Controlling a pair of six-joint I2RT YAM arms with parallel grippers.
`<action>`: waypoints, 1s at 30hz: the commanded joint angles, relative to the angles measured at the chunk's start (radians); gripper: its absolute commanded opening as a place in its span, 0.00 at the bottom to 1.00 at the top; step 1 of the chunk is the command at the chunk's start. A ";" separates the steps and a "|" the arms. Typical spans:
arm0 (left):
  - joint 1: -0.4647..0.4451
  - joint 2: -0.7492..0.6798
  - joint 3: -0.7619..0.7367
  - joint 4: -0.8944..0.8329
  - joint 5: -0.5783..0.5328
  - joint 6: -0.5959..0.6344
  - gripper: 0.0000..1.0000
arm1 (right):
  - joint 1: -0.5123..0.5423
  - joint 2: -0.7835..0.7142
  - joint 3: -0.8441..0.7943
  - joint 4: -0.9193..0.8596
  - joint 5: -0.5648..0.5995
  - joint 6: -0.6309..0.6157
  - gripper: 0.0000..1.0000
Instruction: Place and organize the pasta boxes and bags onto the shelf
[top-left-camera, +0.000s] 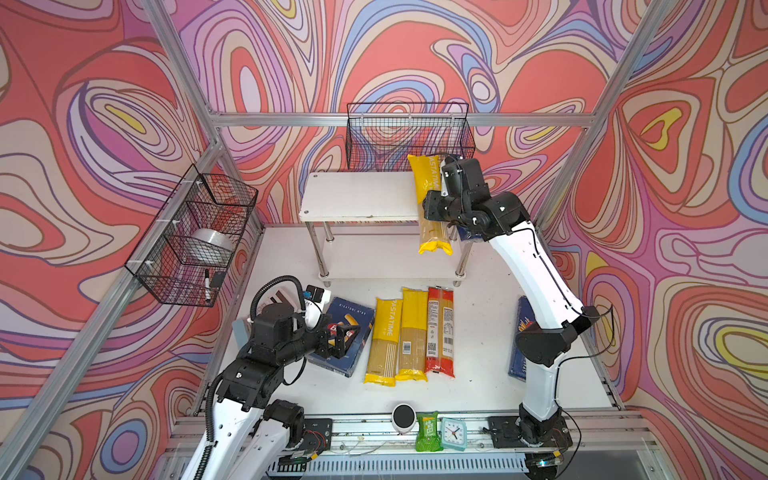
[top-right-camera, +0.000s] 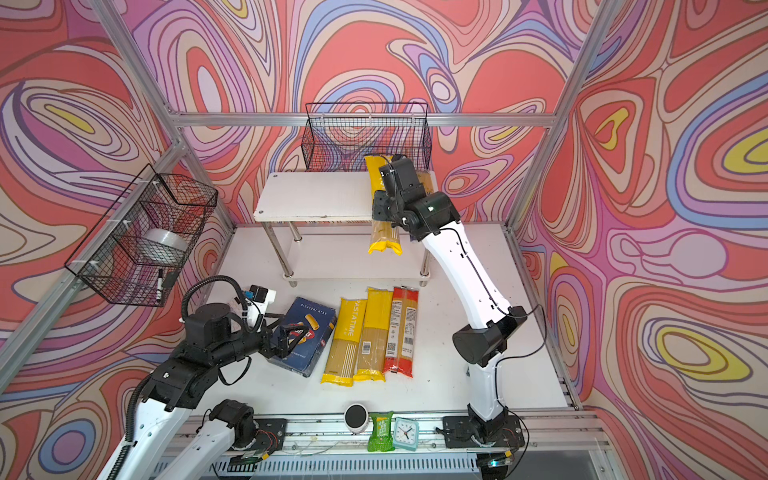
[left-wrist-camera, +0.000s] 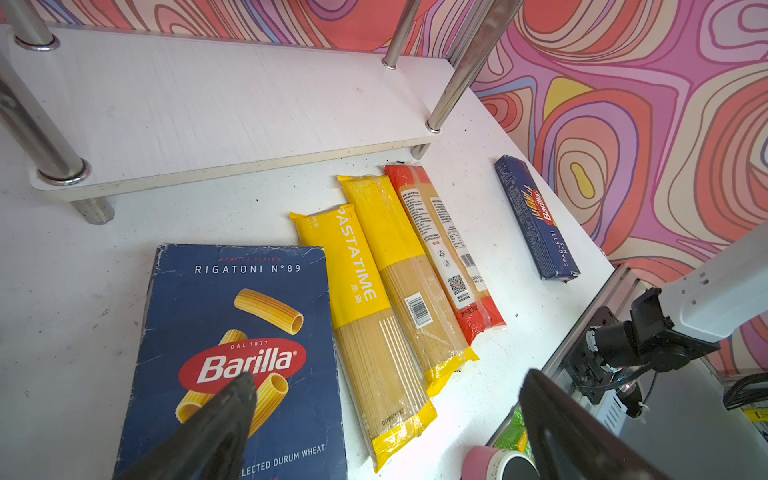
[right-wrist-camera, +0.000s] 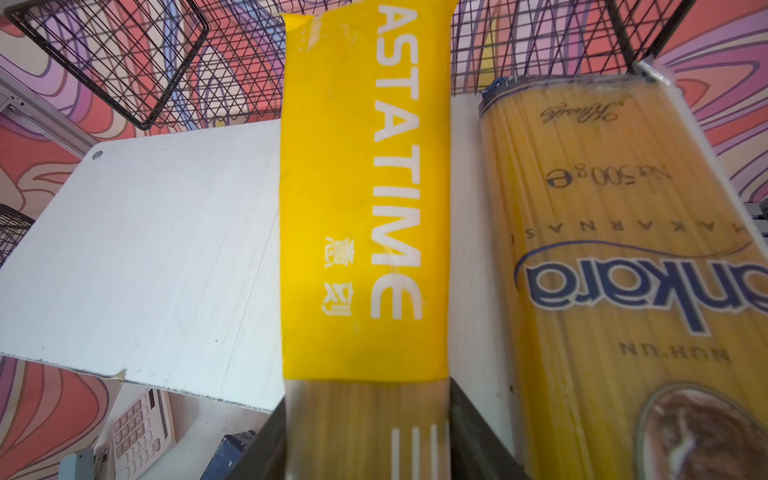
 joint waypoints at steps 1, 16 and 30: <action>-0.004 -0.009 0.019 -0.017 0.008 0.012 1.00 | -0.006 -0.031 0.005 0.034 0.022 0.005 0.53; -0.004 -0.014 0.018 -0.016 0.002 0.009 1.00 | -0.006 -0.243 -0.101 0.004 -0.036 -0.009 0.58; -0.002 -0.018 0.021 -0.021 -0.030 0.012 1.00 | -0.001 -0.641 -0.466 -0.045 -0.283 -0.012 0.52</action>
